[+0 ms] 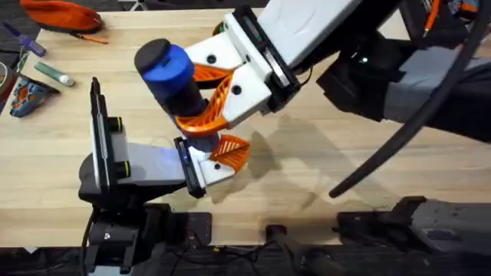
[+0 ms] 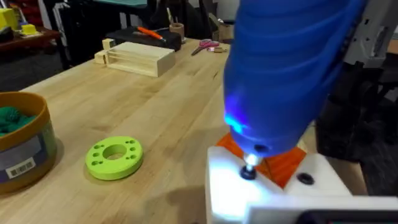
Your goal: Pick up the gripper from the table and insert it into the empty holder that is missing its gripper. Then pick up a screw, insert it into the mounting hole, and use the screwdriver to tighten it. Finally, clean up the table by picking up the vegetable and placing it into the bucket.
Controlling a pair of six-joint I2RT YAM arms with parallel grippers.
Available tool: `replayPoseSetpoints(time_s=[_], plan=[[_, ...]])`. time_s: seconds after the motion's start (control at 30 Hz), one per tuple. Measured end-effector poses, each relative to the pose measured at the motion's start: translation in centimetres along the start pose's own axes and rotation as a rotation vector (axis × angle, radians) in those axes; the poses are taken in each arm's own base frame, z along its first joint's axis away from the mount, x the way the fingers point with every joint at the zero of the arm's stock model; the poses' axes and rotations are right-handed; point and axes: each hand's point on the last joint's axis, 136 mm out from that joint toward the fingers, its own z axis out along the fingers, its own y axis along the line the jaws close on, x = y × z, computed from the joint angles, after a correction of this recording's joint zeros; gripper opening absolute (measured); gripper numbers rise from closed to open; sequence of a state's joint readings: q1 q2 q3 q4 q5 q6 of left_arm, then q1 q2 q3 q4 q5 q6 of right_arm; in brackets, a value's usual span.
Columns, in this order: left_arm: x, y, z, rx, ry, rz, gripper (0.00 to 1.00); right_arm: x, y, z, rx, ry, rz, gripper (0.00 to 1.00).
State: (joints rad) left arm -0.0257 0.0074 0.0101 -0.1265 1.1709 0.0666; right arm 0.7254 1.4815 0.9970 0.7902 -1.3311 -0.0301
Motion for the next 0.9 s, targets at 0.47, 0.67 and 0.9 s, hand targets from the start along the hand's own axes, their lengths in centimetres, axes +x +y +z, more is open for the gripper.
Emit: replayPoseSetpoints(time_s=[0.47,0.67,0.9], plan=[[0.0,0.0,0.0,0.0,-0.001,0.006,0.012,-0.6,-0.8,-0.1,0.005,-0.009,0.045,0.022],[0.0,0.0,0.0,0.001,-0.001,0.006,0.012,-3.3,-2.8,-0.9,0.035,-0.021,0.02,0.022],[0.0,0.0,0.0,0.001,-0.001,0.006,0.012,-4.8,-3.3,-1.1,0.043,-0.028,0.027,0.022]])
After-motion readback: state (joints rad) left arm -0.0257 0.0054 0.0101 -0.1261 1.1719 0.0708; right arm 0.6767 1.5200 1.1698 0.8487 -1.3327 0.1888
